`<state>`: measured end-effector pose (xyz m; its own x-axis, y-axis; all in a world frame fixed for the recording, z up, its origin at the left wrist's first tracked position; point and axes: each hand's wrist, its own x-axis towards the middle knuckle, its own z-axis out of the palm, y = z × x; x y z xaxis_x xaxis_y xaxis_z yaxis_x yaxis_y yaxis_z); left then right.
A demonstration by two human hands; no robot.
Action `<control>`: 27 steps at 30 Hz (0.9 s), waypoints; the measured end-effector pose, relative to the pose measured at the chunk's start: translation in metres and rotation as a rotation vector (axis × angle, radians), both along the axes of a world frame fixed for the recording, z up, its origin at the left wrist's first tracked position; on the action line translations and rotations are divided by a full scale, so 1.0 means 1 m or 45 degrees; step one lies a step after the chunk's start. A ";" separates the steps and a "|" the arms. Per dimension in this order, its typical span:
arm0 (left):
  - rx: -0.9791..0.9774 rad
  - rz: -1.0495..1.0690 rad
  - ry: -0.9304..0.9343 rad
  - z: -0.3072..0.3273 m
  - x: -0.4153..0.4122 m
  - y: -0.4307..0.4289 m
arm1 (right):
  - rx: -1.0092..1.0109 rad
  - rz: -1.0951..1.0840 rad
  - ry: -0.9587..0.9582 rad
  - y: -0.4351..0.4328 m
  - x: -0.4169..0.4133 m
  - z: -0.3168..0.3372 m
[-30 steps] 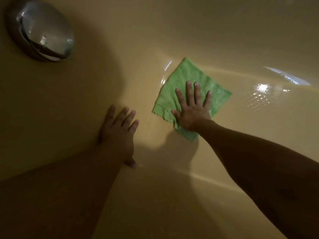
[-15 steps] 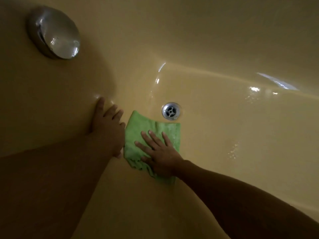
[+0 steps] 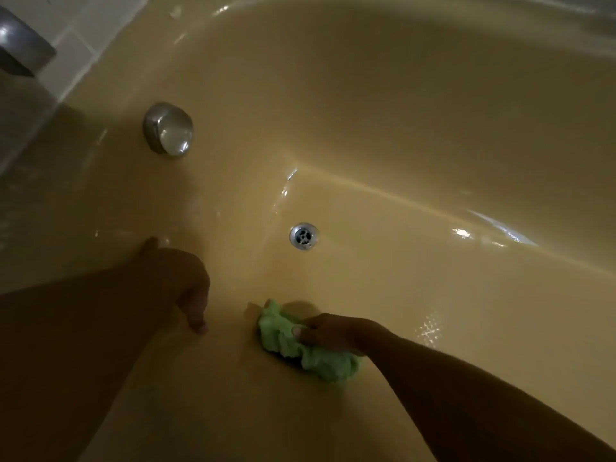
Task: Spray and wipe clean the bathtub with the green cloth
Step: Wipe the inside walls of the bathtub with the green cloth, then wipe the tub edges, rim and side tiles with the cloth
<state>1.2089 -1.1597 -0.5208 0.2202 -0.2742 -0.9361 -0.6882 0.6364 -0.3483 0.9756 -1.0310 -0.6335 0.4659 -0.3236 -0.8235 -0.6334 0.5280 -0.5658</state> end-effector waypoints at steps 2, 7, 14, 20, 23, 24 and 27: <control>-0.062 0.168 0.142 0.023 -0.004 0.014 | 0.108 -0.327 -0.072 0.017 -0.019 0.017; -0.607 0.747 0.870 0.073 -0.025 0.058 | 0.178 -0.999 -0.382 0.051 -0.053 0.096; -0.778 1.192 1.336 0.173 -0.080 0.136 | 0.080 -1.291 -0.463 0.091 -0.089 0.237; -0.821 1.664 1.666 0.279 -0.116 0.209 | 0.135 -1.432 -0.613 0.138 -0.128 0.376; -0.688 2.027 1.718 0.330 -0.140 0.247 | 0.214 -1.491 -0.688 0.166 -0.146 0.441; -0.600 2.157 1.708 0.346 -0.149 0.258 | 0.233 -1.501 -0.713 0.176 -0.152 0.462; -0.255 2.433 1.681 0.386 -0.171 0.285 | 0.272 -1.518 -0.811 0.206 -0.164 0.514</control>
